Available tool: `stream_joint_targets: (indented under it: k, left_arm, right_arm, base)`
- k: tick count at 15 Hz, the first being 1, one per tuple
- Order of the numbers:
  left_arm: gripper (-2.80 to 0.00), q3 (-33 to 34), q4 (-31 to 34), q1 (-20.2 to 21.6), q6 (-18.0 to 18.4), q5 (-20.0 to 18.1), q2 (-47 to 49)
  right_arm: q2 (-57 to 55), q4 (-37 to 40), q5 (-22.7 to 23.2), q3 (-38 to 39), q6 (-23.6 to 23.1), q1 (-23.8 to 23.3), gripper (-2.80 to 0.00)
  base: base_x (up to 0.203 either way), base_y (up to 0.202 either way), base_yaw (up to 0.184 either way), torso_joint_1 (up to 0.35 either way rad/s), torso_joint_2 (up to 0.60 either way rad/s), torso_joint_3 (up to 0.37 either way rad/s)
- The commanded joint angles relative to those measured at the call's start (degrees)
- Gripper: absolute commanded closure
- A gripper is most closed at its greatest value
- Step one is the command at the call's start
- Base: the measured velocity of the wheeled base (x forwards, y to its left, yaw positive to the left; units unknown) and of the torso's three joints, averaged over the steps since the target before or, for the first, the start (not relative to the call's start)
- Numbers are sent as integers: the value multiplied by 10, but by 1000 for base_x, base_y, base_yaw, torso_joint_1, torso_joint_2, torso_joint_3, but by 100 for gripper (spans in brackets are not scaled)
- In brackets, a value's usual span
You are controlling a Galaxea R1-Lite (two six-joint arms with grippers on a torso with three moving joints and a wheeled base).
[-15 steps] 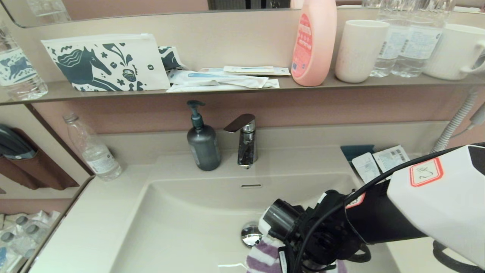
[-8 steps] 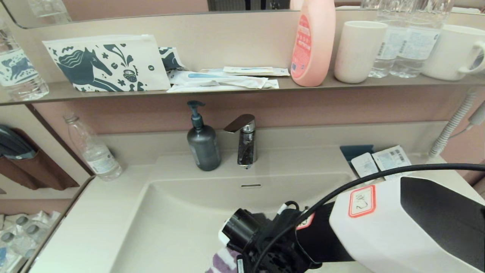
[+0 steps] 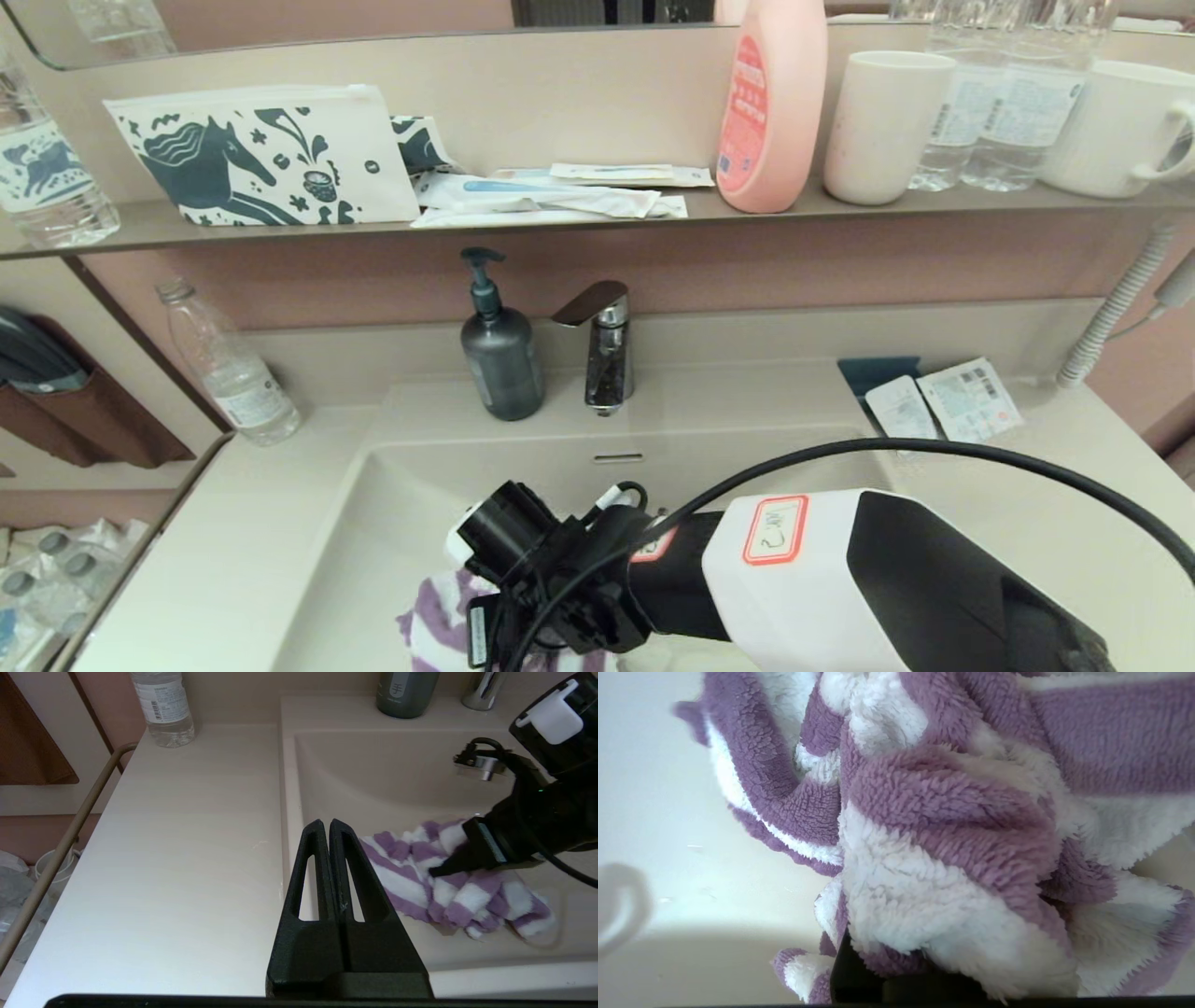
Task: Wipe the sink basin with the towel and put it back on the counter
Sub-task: Wipe the sink
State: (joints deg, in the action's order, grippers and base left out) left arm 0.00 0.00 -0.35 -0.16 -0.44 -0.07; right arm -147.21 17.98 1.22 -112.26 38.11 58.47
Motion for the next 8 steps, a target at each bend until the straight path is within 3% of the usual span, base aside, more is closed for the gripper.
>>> stream_joint_targets:
  k: [1,4,8]
  left_arm:
    - [0,0,0,0,0,0,1]
    - [0,0,0,0,0,0,1]
    - [0,0,0,0,0,0,1]
  right_arm:
    - [-26,-43,10,-11,-12,3,0]
    - [-34,-130,-1,-11,-37,-1,0]
    - [-42,-143,-77,-11,-74,-31,0]
  base:
    - [0,0,0,0,0,0]
    - [0,0,0,0,0,0]
    - [0,0,0,0,0,0]
